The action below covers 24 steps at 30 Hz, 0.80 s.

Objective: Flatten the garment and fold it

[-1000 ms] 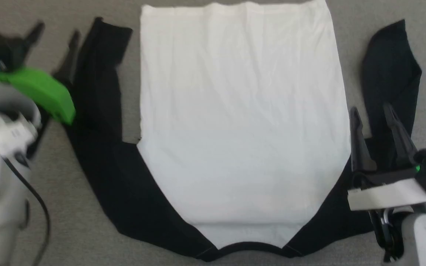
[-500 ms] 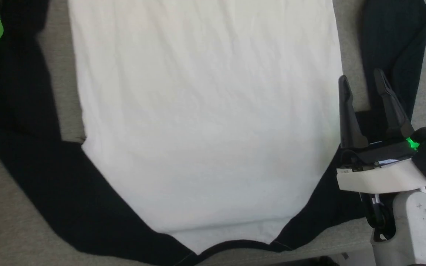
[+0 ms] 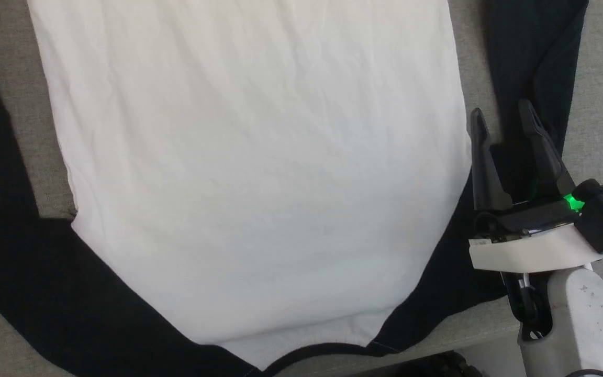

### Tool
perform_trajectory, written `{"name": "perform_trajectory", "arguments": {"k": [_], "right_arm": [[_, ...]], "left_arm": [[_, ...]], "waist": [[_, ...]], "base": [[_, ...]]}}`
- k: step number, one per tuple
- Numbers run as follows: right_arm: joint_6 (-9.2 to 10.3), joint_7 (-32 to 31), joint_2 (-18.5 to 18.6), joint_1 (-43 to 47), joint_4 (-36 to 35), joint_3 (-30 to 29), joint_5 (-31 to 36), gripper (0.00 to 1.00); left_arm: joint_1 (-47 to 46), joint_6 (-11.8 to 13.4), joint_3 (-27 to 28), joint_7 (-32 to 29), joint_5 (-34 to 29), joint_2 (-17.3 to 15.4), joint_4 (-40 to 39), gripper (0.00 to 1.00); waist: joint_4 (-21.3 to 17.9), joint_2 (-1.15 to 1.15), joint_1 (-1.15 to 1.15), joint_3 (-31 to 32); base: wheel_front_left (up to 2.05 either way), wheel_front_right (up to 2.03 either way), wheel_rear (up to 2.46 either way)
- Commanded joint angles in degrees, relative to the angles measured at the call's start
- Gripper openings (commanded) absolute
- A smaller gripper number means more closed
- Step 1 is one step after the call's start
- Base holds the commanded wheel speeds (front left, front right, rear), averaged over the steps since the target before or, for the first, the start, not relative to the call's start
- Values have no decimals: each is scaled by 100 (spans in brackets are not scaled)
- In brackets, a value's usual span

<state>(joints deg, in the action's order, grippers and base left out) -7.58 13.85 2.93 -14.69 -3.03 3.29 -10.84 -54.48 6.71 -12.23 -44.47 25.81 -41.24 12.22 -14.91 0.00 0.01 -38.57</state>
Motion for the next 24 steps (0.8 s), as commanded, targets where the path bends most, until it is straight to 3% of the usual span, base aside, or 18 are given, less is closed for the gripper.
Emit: {"name": "perform_trajectory", "arguments": {"k": [1, 13, 24], "right_arm": [[9, 58, -4, -117, 31, 10, -23, 100], [9, -67, -5, 143, 153, -233, 178, 100], [9, -438, -5, 875, -106, -548, 216, 100]], "left_arm": [[128, 78, 46, 95, -4, -17, -43, 0], [775, 88, 163, 747, 167, 70, -473, 0], [1810, 137, 167, 841, 445, 130, -1662, 0]], "waist": [[40, 0, -1, 74], [615, 0, -1, 1330], [1163, 0, -1, 2540]], "base": [[0, 0, 0], [0, 0, 0], [0, 0, 0]]}}
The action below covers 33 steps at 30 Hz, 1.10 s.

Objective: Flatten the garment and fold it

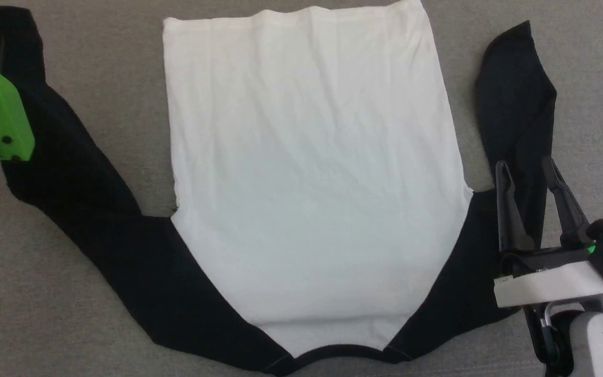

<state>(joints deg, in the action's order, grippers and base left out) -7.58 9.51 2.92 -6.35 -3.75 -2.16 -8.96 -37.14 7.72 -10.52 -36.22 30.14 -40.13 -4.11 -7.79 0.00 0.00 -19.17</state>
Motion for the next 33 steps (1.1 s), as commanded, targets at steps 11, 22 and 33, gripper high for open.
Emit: {"name": "perform_trajectory", "arguments": {"k": [11, 22, 33], "right_arm": [[9, -295, -4, 507, -356, -178, 28, 100], [9, -407, -4, 505, -409, 47, -45, 100], [9, -313, -4, 502, -263, 66, -153, 100]], "left_arm": [[189, 36, -1113, 451, 205, 1561, -700, 0], [147, -432, -2734, 1119, 189, 3367, 1019, 0], [500, -717, -4078, 1546, 115, 3712, 2596, 0]], "waist": [[798, 0, 0, 1044], [443, 0, 0, 983], [124, 0, 0, 804]], "base": [[0, 0, 0], [0, 0, 0], [0, 0, 0]]}}
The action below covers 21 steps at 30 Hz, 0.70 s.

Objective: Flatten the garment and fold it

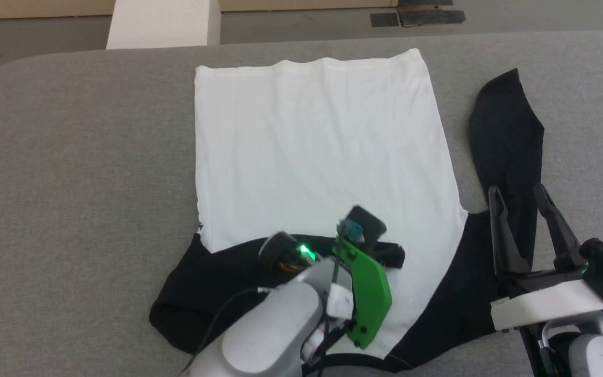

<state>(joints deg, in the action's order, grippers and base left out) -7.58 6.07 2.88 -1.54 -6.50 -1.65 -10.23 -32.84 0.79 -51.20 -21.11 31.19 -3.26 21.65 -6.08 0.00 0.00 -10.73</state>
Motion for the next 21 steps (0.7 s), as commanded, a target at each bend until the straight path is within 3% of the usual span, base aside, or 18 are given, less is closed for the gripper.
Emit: {"name": "perform_trajectory", "arguments": {"k": [1, 4, 5, 6, 7, 14, 21], "right_arm": [[9, 35, -1, 8, 29, 30, -32, 100], [9, 54, -1, -50, 87, 97, -70, 100], [9, 63, -1, -66, 104, 111, -82, 100], [9, 69, -1, -76, 115, 120, -86, 100], [9, 74, -1, -84, 125, 126, -88, 100], [9, 90, -1, -48, 156, 34, -76, 100], [9, 15, -1, 6, 68, -41, -45, 100]], "left_arm": [[76, -41, -100, 70, 35, 30, 110, 0], [57, -114, -507, 124, 194, 35, 302, 0], [61, -131, -637, 88, 290, 35, 357, 7], [56, -150, -742, 40, 359, 36, 403, 49], [37, -203, -853, -8, 417, 36, 444, 100], [-131, -380, -992, -39, 1066, 37, 467, 100], [-299, -288, -169, 724, 1545, -100, 29, 100]], "waist": [[-62, 0, 0, -43], [-126, 0, 0, -47], [-140, 0, 0, -44], [-148, 0, 0, -43], [-153, 0, 0, -44], [-58, 0, 0, 7], [128, 0, 0, 123]], "base": [[0, 0, 0], [0, 0, 0], [0, 0, 0], [0, 0, 0], [0, 0, 0], [0, 0, 0], [0, 0, 0]]}}
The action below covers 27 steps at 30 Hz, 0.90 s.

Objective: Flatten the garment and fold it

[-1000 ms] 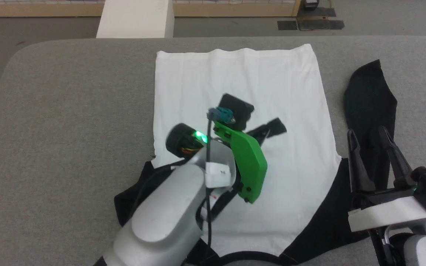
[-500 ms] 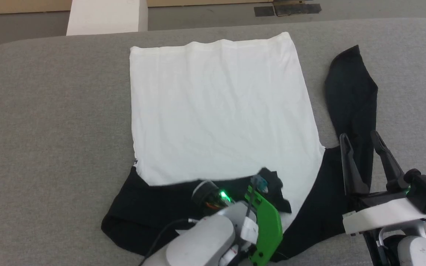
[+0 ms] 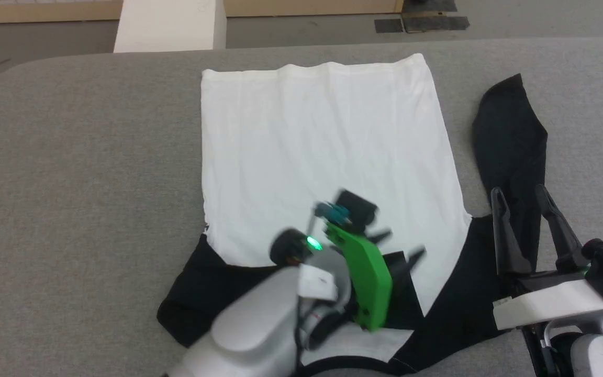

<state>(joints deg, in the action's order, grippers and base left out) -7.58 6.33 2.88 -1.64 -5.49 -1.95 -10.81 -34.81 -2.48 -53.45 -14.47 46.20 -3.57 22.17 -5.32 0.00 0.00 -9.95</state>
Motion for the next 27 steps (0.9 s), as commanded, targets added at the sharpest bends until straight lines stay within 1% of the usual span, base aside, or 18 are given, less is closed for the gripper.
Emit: {"name": "perform_trajectory", "arguments": {"k": [1, 3, 6, 10, 12, 16, 18, 21, 23, 27], "right_arm": [[9, -24, -1, 19, -53, -20, 20, 100], [9, -51, -1, 27, -91, -54, 30, 100], [9, -96, -1, 19, -159, -127, 61, 100], [9, -182, -1, -99, -211, -257, 138, 100], [9, -258, 1, -245, -173, -370, 211, 100], [9, -557, 50, -774, 135, -729, 231, 100], [9, -797, 140, -1162, 413, -937, 180, 100], [9, -1217, 311, -1807, 896, -1225, 81, 100], [9, -1555, 474, -2297, 1318, -1418, 15, 100], [9, -2298, 773, -3370, 2259, -1971, -37, 100]], "left_arm": [[-119, 93, 179, 214, 22, -159, -100, 100], [-88, 278, 530, 608, 33, -338, -275, 100], [7, 528, 1082, 1393, -43, -667, -528, 100], [199, 772, 1592, 2350, -310, -1175, -615, 100], [324, 869, 1820, 2680, -416, -1397, -601, 100], [611, 1050, 2301, 2921, -713, -1753, -684, 100], [748, 1122, 2592, 2940, -927, -1859, -872, 100], [981, 1157, 3101, 2944, -1281, -1886, -1274, 100], [1138, 1138, 3397, 2945, -1498, -1841, -1521, 100], [1358, 1088, 3954, 2946, -1904, -1630, -2081, 100]], "waist": [[70, 0, 0, 56], [114, 0, 0, 74], [190, 0, 0, 70], [259, 0, 0, -5], [274, 0, 0, -83], [281, 0, 0, -318], [295, 0, 0, -485], [344, 0, 0, -783], [401, 0, 0, -1004], [573, 0, 0, -1550]], "base": [[0, 0, 0], [0, 0, 0], [0, 0, 0], [0, 0, 0], [0, 0, 0], [0, 0, 0], [0, 0, 0], [0, 0, 0], [0, 0, 0], [0, 0, 0]]}}
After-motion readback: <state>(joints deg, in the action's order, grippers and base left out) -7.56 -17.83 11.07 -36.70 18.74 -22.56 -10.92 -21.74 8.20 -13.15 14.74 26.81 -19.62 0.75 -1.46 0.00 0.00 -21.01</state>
